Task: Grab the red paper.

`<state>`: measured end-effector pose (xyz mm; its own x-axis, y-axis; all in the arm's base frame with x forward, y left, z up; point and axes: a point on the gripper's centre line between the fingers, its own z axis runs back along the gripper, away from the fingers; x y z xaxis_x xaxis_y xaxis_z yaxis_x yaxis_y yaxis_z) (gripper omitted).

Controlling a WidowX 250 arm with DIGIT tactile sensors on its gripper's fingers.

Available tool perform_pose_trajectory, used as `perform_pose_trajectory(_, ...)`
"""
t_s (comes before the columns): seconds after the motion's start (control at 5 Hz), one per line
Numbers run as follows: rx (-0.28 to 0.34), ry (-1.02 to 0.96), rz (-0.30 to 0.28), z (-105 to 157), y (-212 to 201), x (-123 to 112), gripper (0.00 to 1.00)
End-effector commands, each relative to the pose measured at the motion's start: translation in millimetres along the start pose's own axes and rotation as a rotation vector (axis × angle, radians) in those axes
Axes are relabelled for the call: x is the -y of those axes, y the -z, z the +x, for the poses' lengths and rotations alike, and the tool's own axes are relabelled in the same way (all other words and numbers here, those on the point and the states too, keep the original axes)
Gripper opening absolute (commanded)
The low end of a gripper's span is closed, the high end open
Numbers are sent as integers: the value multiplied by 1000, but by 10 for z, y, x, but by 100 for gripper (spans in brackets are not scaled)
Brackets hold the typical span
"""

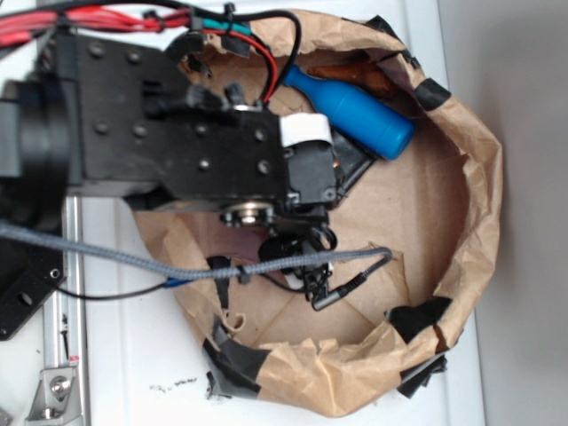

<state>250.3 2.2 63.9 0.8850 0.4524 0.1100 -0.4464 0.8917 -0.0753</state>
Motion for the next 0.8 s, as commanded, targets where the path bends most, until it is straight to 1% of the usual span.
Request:
perform_pose_trajectory(0.0, -58, 60, 72, 190, 386, 179, 100)
perform_pose_trajectory(0.2, -75, 55, 89, 215, 415, 194, 100)
perform_pose_trajectory(0.4, -58, 51, 73, 259, 324, 184, 0)
perform_pose_trajectory(0.6, -33, 60, 57, 262, 176, 159, 0)
